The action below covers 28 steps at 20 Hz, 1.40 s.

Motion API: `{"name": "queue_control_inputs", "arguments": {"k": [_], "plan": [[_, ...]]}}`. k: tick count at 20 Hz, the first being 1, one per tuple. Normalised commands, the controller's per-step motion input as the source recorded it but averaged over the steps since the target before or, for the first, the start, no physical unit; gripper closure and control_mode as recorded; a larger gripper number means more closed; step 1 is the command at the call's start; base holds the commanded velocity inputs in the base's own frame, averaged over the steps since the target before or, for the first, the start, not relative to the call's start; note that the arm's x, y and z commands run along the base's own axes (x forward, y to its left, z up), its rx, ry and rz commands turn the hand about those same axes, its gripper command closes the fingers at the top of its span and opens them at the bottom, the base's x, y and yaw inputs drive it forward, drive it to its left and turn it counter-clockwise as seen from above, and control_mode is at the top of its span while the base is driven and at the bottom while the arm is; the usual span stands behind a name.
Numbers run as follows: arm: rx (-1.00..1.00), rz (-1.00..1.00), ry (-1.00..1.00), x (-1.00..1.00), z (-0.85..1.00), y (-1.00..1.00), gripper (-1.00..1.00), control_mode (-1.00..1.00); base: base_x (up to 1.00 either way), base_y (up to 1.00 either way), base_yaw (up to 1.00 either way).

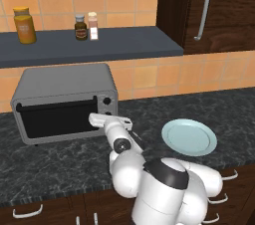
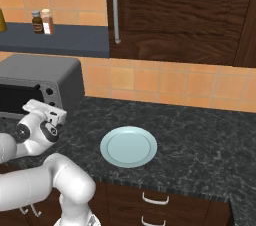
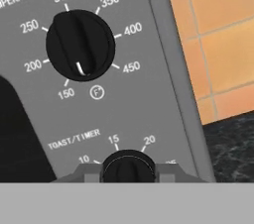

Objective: Pick up the kebab skewer and baguette bread, and place them inside the toaster oven. Close the toaster oven door and start by setting the timer.

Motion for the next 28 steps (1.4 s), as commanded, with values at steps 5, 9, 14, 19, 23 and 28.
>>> {"name": "queue_control_inputs", "arguments": {"k": [5, 9, 14, 19, 23, 28], "plan": [[0.21, -0.06, -0.02, 0.00, -0.13, 0.00, 1.00, -1.00, 0.00, 0.00, 0.00], [0.22, -0.05, -0.02, 0.00, -0.18, 0.00, 1.00, -1.00, 0.00, 0.00, 0.00], [0.23, -0.06, -0.02, 0.00, -0.15, 0.00, 1.00, -1.00, 0.00, 0.00, 0.00], [0.24, -0.08, -0.02, 0.00, -0.09, 0.00, 1.00, -1.00, 0.00, 0.00, 0.00], [0.23, -0.10, -0.02, 0.00, -0.04, 0.00, 1.00, -1.00, 0.00, 0.00, 0.00], [0.21, -0.13, 0.00, -0.03, 0.00, 0.06, 1.00, -1.00, 0.00, 0.00, 0.00]]}}
